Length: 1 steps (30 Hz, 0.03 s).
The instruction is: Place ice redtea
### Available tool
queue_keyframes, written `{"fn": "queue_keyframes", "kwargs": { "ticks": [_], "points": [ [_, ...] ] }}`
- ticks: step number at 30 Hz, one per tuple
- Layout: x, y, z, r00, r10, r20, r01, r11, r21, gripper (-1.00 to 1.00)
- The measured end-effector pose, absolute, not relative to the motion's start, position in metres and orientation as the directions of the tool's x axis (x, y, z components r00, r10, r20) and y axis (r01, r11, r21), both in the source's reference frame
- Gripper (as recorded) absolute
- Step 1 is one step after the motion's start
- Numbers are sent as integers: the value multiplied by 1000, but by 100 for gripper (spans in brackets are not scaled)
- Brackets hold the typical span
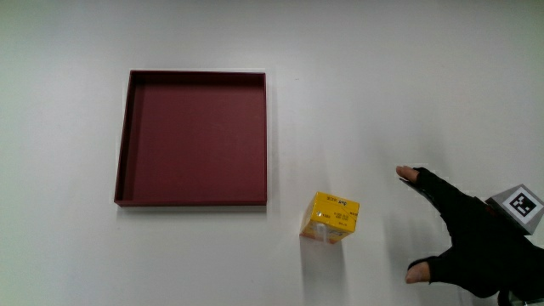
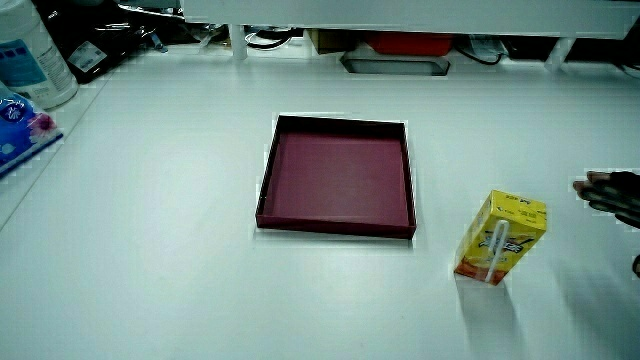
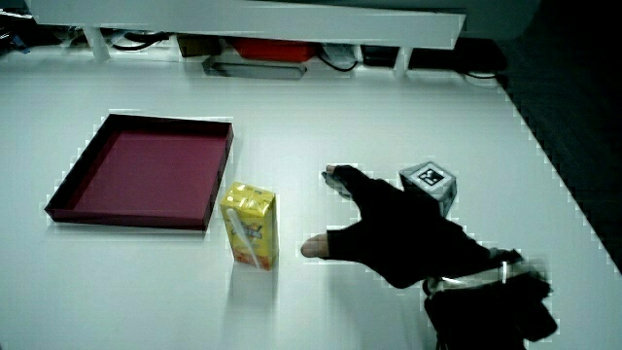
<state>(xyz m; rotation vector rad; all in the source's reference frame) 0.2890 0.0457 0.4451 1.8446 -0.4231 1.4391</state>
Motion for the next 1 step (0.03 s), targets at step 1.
{"fn": "queue_keyframes", "kwargs": {
  "ticks": [1],
  "points": [
    [289,46,445,321,183,929,-658,-663,358,-100]
  ]
}}
